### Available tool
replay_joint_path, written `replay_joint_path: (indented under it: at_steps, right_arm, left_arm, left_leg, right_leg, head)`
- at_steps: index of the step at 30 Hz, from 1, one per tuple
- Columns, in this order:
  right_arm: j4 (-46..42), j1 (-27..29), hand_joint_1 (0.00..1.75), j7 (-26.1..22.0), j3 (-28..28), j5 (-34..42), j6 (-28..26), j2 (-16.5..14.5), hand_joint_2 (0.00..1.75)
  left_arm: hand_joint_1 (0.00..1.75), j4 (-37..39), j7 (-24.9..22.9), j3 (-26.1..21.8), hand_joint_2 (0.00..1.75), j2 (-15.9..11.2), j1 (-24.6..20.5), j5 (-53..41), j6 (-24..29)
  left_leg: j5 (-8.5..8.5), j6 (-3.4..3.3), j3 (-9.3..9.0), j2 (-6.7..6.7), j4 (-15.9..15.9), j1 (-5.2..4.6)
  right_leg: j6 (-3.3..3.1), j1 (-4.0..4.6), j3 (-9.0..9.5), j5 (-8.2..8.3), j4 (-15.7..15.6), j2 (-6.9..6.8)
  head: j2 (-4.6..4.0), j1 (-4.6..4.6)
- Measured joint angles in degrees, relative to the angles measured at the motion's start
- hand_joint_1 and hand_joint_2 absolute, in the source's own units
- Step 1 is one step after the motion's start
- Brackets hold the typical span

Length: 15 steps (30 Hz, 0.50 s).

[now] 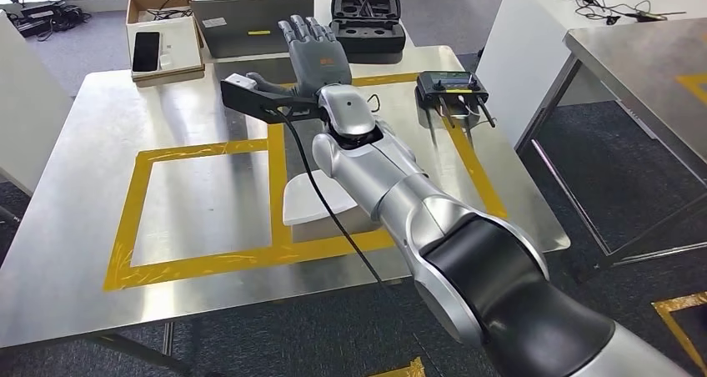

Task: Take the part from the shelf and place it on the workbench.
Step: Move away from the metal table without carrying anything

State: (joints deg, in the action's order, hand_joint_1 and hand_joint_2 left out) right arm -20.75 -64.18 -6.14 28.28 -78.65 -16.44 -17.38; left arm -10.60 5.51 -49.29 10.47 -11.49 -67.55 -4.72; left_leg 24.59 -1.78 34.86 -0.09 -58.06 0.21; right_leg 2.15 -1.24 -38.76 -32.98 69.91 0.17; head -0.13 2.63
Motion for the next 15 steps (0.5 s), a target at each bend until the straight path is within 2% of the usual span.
replay_joint_path:
  at_steps: [1,2,3,5,6,7,9,11,12,13,15]
  right_arm:
    - [0.11,0.1,0.0,-0.02,0.0,-0.01,0.01,0.1,0.0]
    - [0.22,0.17,0.0,-0.02,0.0,-0.01,0.03,0.21,0.0]
    - [0.3,0.2,0.0,-0.02,0.0,-0.02,0.05,0.3,0.0]
    - [0.37,0.18,0.0,-0.04,0.0,-0.02,0.09,0.39,0.0]
    - [0.36,0.17,0.0,-0.06,0.0,-0.02,0.09,0.34,0.0]
    - [0.36,0.14,0.0,-0.07,0.0,-0.02,0.1,0.32,0.0]
    - [0.36,0.02,0.0,-0.08,0.0,-0.03,0.13,0.25,0.0]
    - [0.36,-0.07,0.0,-0.08,0.0,-0.03,0.17,0.17,0.0]
    - [0.36,-0.09,0.0,-0.08,0.0,-0.03,0.19,0.08,0.0]
    - [0.36,-0.09,0.0,-0.09,0.0,-0.04,0.21,-0.02,0.0]
    - [0.37,-0.01,0.0,-0.1,0.01,-0.07,0.28,-0.15,0.0]
  left_arm:
    - [0.0,0.0,-0.03,0.0,0.0,0.0,0.0,0.0,0.0]
    - [0.0,0.0,-0.05,0.0,0.0,0.0,0.0,0.0,0.0]
    - [0.0,0.0,-0.07,0.0,0.0,0.0,0.0,0.01,0.0]
    - [0.0,0.0,-0.08,0.0,0.0,0.01,-0.01,0.01,0.0]
    - [0.0,0.0,-0.1,0.0,0.0,0.02,-0.04,0.01,0.0]
    - [0.0,0.0,-0.15,0.0,0.0,0.03,-0.08,0.01,0.0]
    - [0.0,0.01,-0.32,0.0,0.0,0.06,-0.15,0.01,0.0]
    - [0.0,0.02,-0.49,0.0,0.0,0.04,-0.18,0.01,0.0]
    - [0.0,0.02,-0.54,0.0,0.0,0.02,-0.18,0.02,0.0]
    - [0.0,0.02,-0.55,0.0,0.0,-0.01,-0.19,0.02,0.0]
    - [0.0,0.03,-0.55,0.0,0.0,-0.05,-0.21,0.04,-0.01]
  left_leg:
    - [0.01,-0.01,0.08,-0.01,-0.11,-0.05]
    - [0.02,-0.01,0.19,-0.04,-0.27,-0.08]
    - [0.04,0.02,0.31,-0.07,-0.47,-0.08]
    - [0.09,0.24,0.57,-0.12,-0.89,-0.1]
    - [0.04,0.53,0.7,-0.15,-1.01,-0.1]
    - [-0.04,0.89,0.81,-0.17,-1.11,-0.08]
    - [-0.45,1.84,0.99,-0.22,-1.01,-0.03]
    - [-0.18,2.63,1.36,-0.21,-1.29,0.06]
    - [0.97,2.93,1.89,-0.22,-2.42,0.09]
    - [2.87,3.21,2.79,-0.2,-4.73,0.19]
    - [7.48,3.78,5.22,-0.18,-11.89,0.39]
  right_leg:
    - [-0.06,0.03,-1.27,-0.52,2.55,0.0]
    - [-0.17,0.06,-1.7,-0.09,3.27,0.0]
    - [-0.34,0.08,-1.05,1.28,1.8,0.0]
    - [-0.89,0.21,2.5,4.42,-5.21,-0.02]
    - [-1.14,0.41,4.1,5.55,-8.18,-0.02]
    - [-1.44,0.61,5.05,6.0,-10.07,0.0]
    - [-2.0,0.93,5.09,6.34,-10.73,0.07]
    - [-2.8,0.62,4.9,6.95,-11.49,0.0]
    - [-3.22,0.43,4.75,7.41,-11.86,-0.06]
    - [-3.52,0.27,4.51,7.86,-12.12,-0.12]
    - [-3.76,0.26,3.64,8.59,-12.18,-0.15]
  head:
    - [0.0,0.0]
    - [0.0,0.01]
    - [-0.01,0.01]
    - [-0.01,0.0]
    - [-0.01,-0.01]
    - [0.0,0.0]
    - [-0.01,0.04]
    - [-0.01,0.04]
    - [0.0,0.0]
    - [0.0,-0.07]
    - [0.0,-0.16]
